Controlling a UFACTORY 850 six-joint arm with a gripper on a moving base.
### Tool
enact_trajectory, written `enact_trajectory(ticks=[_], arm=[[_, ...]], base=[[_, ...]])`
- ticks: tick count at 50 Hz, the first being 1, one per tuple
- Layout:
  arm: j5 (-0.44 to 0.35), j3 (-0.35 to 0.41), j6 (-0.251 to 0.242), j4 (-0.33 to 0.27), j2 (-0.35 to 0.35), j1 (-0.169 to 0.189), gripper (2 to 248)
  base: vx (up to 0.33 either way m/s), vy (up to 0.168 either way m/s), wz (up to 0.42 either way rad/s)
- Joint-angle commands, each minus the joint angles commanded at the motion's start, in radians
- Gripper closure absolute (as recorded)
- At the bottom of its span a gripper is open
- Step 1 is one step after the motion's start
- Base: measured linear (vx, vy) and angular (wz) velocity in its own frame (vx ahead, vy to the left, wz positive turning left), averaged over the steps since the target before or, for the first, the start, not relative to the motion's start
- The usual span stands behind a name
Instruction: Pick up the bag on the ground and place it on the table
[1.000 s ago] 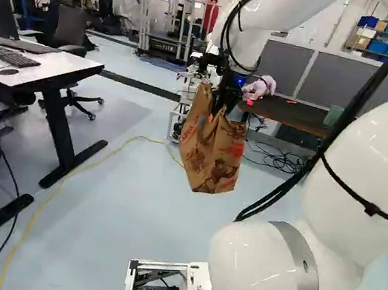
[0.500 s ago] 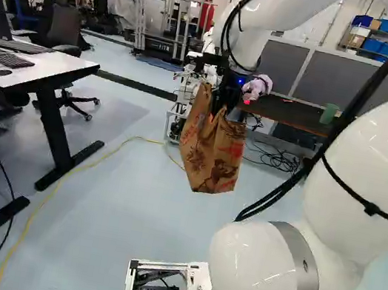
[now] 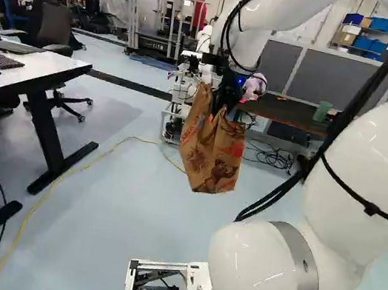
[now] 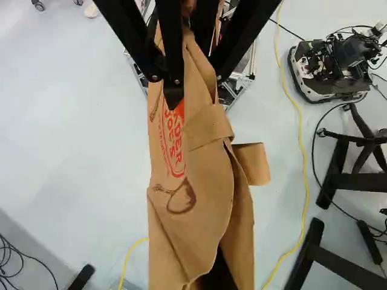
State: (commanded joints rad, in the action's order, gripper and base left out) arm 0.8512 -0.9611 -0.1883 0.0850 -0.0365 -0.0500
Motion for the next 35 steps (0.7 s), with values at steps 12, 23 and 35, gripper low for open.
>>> enact_trajectory(ticks=[12, 23, 35], arm=[[0.0, 0.0, 0.0, 0.0, 0.0, 0.0, 229], [0.0, 0.0, 0.0, 0.0, 0.0, 0.0, 229], [0.0, 0.0, 0.0, 0.0, 0.0, 0.0, 229]], base=[[-0.001, -0.027, -0.137], [0.025, -0.047, -0.225], [0.041, -0.046, -0.244]])
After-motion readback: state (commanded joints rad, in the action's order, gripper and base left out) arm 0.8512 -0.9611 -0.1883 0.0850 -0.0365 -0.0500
